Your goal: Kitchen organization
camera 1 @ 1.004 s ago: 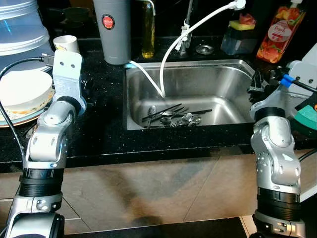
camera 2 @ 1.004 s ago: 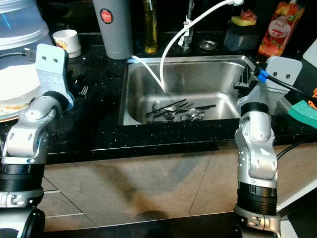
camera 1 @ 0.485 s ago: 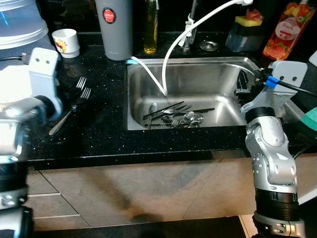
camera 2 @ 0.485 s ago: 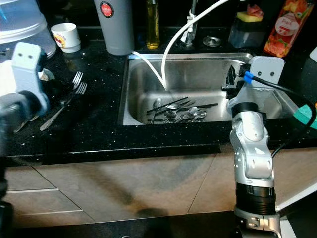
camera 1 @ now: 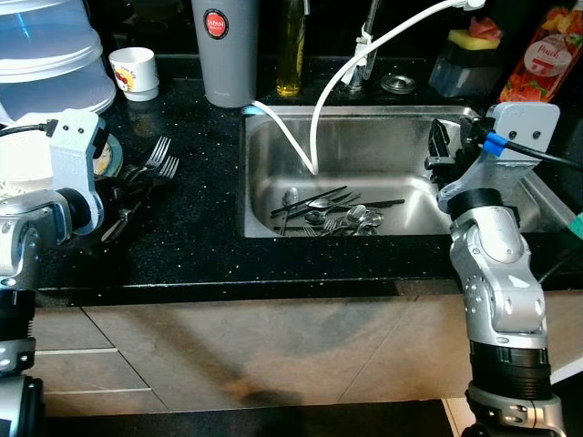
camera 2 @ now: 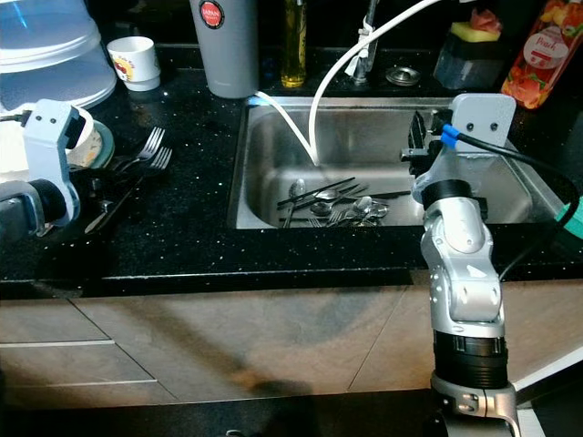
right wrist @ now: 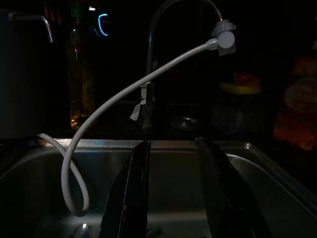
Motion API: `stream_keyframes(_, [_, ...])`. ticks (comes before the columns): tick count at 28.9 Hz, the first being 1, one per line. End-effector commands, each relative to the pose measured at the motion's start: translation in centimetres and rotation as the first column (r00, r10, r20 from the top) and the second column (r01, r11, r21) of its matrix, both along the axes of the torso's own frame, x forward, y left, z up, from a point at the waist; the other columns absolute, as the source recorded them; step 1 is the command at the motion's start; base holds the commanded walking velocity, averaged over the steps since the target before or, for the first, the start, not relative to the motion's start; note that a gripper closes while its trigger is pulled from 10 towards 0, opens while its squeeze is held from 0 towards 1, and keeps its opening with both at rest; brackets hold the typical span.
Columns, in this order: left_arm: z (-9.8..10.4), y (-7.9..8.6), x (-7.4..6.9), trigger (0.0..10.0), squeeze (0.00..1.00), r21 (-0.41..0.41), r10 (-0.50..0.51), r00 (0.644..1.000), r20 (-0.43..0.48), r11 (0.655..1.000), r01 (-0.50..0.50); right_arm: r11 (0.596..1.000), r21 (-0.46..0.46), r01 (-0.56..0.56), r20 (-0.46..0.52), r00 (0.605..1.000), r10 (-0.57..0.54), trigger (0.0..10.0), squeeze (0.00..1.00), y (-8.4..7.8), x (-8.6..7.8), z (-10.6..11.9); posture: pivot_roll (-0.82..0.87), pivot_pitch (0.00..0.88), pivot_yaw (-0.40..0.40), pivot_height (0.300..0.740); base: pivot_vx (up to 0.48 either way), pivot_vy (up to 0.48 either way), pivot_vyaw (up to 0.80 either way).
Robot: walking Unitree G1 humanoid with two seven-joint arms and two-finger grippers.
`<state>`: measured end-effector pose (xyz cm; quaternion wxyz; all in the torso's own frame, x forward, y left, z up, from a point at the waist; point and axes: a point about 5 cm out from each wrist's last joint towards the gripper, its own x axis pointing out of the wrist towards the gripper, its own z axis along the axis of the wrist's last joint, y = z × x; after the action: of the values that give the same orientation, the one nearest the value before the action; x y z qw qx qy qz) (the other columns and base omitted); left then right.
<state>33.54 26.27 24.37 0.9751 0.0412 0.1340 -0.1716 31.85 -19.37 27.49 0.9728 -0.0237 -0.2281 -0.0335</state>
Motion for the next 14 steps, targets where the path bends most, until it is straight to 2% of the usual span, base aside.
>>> stream_keyframes(1, [-0.1,0.5,0.1,10.0,1.00,0.037,-0.006,1.000,-0.012,0.999,0.007,1.000,0.000,0.002,0.019,1.000,-0.002,10.0,0.00,0.0,-0.1,0.3,0.09,0.104,0.003,0.740,0.000,0.000,0.00])
stream_keyframes(2, [-0.1,0.5,0.1,10.0,1.00,0.037,-0.006,1.000,-0.012,0.999,0.007,1.000,0.000,0.002,0.019,1.000,-0.002,10.0,0.00,0.0,-0.1,0.3,0.09,0.104,0.003,0.740,0.000,0.000,0.00])
stream_keyframes(3, [-0.2,0.2,0.2,10.0,0.00,0.043,-0.034,0.999,-0.017,0.998,0.035,1.000,0.000,-0.001,0.019,1.000,0.001,10.0,0.00,0.1,-0.1,0.3,0.09,0.099,0.002,0.740,0.000,0.000,0.00])
stream_keyframes(6, [-0.6,-0.1,0.5,10.0,0.00,0.051,-0.063,0.998,-0.032,0.997,0.064,1.000,0.001,-0.005,0.021,1.000,0.005,10.0,0.00,0.2,-0.1,0.3,0.09,0.099,0.002,0.740,0.000,0.000,0.00])
stream_keyframes(9, [-2.6,0.0,1.1,10.0,0.00,0.089,-0.044,0.994,-0.099,0.995,0.053,1.000,0.003,-0.006,0.024,1.000,0.006,10.0,0.00,0.2,-0.1,0.3,0.08,0.094,0.006,0.740,0.000,0.000,0.00])
stream_keyframes(10, [-2.6,0.0,1.1,10.0,0.00,0.089,-0.044,0.994,-0.099,0.995,0.053,1.000,0.003,-0.006,0.024,1.000,0.006,10.0,0.00,0.2,-0.1,0.3,0.08,0.094,0.006,0.740,0.000,0.000,0.00])
stream_keyframes(11, [-3.1,0.1,1.1,5.7,0.00,0.096,-0.032,0.993,-0.117,0.994,0.043,1.000,0.003,-0.005,0.025,1.000,0.005,10.0,0.00,0.2,-0.1,0.3,0.08,0.094,0.006,0.740,0.000,0.000,0.00])
stream_keyframes(12, [-3.7,0.3,1.2,0.0,0.00,0.109,-0.014,0.990,-0.137,0.994,0.029,1.000,0.005,-0.002,0.026,1.000,0.002,10.0,0.00,0.2,-0.1,0.3,0.08,0.092,0.014,0.740,0.000,0.000,0.00])
stream_keyframes(14, [-4.7,0.5,1.2,0.0,0.00,0.129,0.028,0.985,-0.168,0.992,-0.006,1.000,0.011,0.007,0.026,1.000,-0.007,10.0,0.00,0.0,-0.2,0.3,0.08,0.092,0.020,0.740,0.000,0.000,0.00])
